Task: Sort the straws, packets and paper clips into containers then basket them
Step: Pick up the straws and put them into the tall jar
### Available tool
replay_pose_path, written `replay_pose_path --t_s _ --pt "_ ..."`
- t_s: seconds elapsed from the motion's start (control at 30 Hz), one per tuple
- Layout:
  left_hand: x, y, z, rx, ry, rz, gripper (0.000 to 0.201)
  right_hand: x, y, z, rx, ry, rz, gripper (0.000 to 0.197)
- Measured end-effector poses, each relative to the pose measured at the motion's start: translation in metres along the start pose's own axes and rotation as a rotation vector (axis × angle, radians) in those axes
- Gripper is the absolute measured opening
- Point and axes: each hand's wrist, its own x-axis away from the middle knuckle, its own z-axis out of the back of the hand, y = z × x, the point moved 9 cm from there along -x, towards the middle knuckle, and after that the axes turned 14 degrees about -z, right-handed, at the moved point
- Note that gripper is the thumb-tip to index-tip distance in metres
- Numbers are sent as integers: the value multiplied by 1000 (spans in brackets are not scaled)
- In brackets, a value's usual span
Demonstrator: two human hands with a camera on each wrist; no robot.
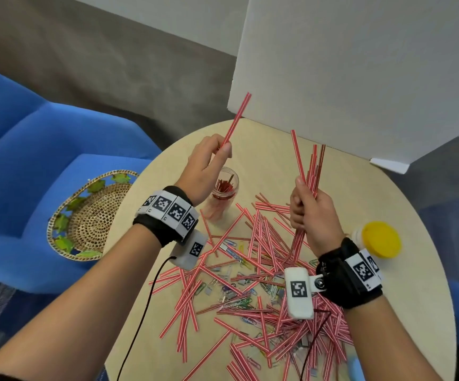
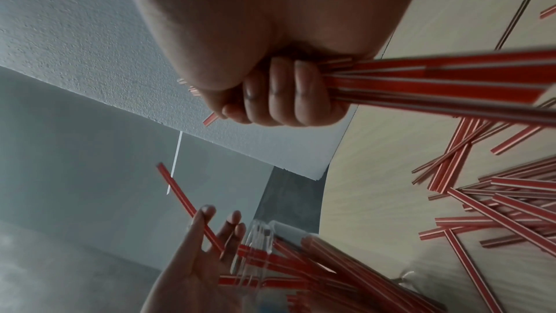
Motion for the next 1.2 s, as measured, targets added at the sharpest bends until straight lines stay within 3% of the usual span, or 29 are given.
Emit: replay_pose_path --t_s 0.17,0.37,0.6,0.8,0.87,0.97,1.03,1.1,1.13,1.2 --pt "3 7 8 25 6 -17 27 -1 7 -5 22 -8 -5 41" --pt "10 17 29 53 118 -66 16 -3 21 0 39 3 -38 41" --pt "11 20 25 -301 -98 -153 7 0 26 5 59 17 -46 39" --pt "16 22 39 -274 15 -146 17 13 -40 0 -67 -46 145 42" --pt "25 10 47 -218 104 -63 18 23 -75 -7 -153 -97 256 45" --pt "56 -38 50 -247 155 226 11 33 -115 -25 -276 -166 384 43" --pt "87 -77 32 -371 -40 460 23 32 -130 -43 -340 -202 429 41" --pt "120 -107 8 -515 -317 609 52 26 -137 -63 -350 -222 457 42" --pt "133 -115 2 -596 -404 638 66 22 -138 -72 -338 -223 463 43" --pt "148 -124 1 -732 -452 643 85 14 -135 -90 -304 -220 459 44"
